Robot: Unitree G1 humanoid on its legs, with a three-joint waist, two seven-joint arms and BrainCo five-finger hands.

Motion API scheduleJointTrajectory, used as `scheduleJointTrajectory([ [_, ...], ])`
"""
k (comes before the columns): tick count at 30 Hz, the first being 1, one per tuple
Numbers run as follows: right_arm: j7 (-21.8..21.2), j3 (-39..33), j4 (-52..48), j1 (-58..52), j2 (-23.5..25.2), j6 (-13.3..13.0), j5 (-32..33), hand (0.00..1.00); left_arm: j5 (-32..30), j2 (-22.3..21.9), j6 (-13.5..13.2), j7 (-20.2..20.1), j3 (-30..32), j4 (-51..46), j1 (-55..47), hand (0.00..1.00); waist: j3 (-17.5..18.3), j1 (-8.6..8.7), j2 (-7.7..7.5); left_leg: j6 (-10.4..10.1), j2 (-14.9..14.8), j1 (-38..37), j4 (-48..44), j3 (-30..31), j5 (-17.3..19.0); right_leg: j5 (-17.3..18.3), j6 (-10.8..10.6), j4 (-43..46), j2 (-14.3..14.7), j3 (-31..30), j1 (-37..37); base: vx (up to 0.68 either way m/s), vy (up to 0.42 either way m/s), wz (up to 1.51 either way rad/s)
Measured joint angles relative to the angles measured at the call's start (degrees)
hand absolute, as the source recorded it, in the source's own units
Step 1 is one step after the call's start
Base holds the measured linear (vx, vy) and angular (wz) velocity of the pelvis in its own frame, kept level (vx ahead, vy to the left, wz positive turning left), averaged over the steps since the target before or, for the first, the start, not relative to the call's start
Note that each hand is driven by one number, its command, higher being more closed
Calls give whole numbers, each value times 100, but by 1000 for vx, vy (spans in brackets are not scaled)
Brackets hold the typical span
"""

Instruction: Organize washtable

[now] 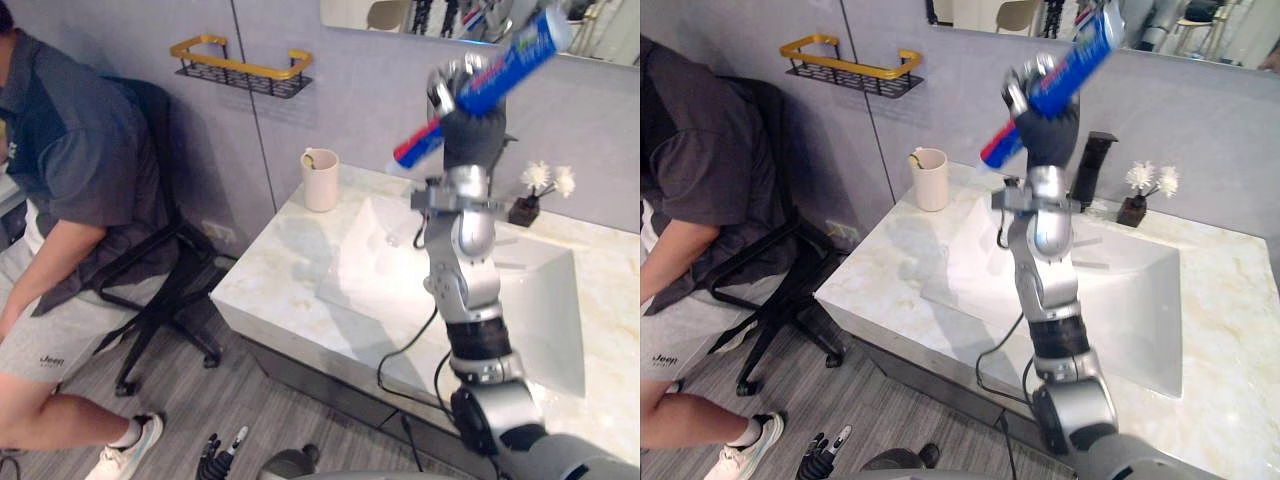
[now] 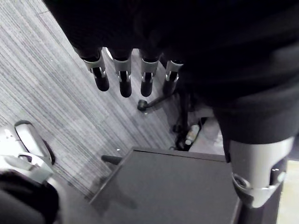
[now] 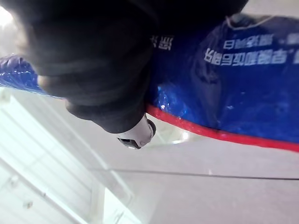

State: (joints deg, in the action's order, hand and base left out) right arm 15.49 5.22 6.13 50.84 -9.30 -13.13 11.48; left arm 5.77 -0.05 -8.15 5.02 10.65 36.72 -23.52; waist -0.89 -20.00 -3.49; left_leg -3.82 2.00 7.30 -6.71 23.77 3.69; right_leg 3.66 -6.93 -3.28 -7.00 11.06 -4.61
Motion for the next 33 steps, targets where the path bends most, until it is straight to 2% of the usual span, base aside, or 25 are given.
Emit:
scheduleJointTrajectory([
  [2,151,46,361,429,-109,10,-227,100,1,107,-11,3,-12,60,5,0,-47,-114,-84,-5,-3,84,-14,32,-3,0,0,-5,-4,33,61,17,6,10],
  [6,498,289,1059,1159,-251,130,-791,100,3,315,-71,47,-118,268,-2,0,-179,-208,-292,-12,5,222,-29,90,-8,0,0,-6,-15,111,155,19,14,8],
  [9,743,438,1508,1537,-250,307,-1166,100,5,382,-128,149,-129,263,12,0,-266,-312,-418,-20,2,361,-55,109,-12,-1,0,3,-13,140,267,13,18,5],
  [16,1064,664,2131,2082,-255,595,-1435,100,18,519,-223,286,-335,254,59,0,-494,-455,-485,-60,-25,697,-212,111,16,-17,-15,29,29,180,495,2,7,1],
  [23,1297,683,2449,2383,-341,874,-1653,100,43,662,-254,415,-534,216,202,0,-808,-457,-556,-129,-100,925,-327,207,61,-18,-13,38,141,318,617,15,6,6],
  [27,1457,678,2485,2406,-372,926,-1643,100,61,692,-273,511,-606,222,212,0,-840,-448,-564,-130,-104,1021,-335,210,60,-19,-13,41,148,328,700,22,9,0],
  [33,1464,638,2688,2423,-555,935,-1473,100,92,692,-335,512,-623,264,212,0,-882,-445,-561,-131,-159,1066,-337,121,62,-19,-13,125,166,295,833,-2,11,-7],
])
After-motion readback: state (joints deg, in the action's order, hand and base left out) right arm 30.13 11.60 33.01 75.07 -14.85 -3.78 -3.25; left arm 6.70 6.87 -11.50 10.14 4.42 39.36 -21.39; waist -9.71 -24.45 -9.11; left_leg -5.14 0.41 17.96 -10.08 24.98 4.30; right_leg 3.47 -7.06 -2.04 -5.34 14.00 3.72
